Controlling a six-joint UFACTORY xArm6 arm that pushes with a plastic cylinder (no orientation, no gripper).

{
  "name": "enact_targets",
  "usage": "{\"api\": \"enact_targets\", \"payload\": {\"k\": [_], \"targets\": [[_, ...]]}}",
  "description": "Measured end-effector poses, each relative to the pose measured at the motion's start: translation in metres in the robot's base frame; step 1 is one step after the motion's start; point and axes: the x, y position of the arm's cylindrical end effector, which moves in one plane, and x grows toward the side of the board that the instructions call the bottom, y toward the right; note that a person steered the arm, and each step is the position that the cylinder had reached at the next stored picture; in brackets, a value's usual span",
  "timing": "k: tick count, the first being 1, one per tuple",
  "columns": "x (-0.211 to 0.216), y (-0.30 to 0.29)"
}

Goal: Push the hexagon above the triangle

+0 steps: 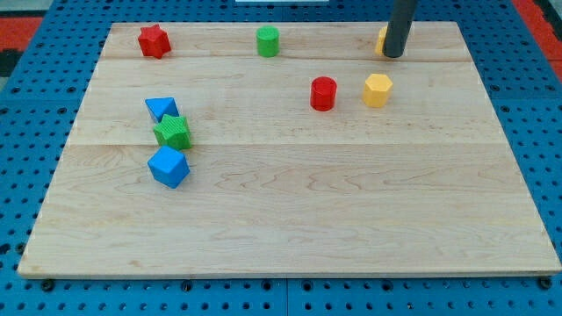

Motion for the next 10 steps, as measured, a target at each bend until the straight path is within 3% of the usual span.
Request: {"api": "enact_targets", "payload": {"k": [1, 2, 4, 5, 6, 7, 8, 9, 10], "targets": [[0.038, 0.027], [0.079, 0.006], [0.072, -0.089], [0.134, -0.106], [0.153, -0.142], [0.130, -0.107], [0.078, -0.143], [0.078, -0.139], [0.048, -0.145]]}}
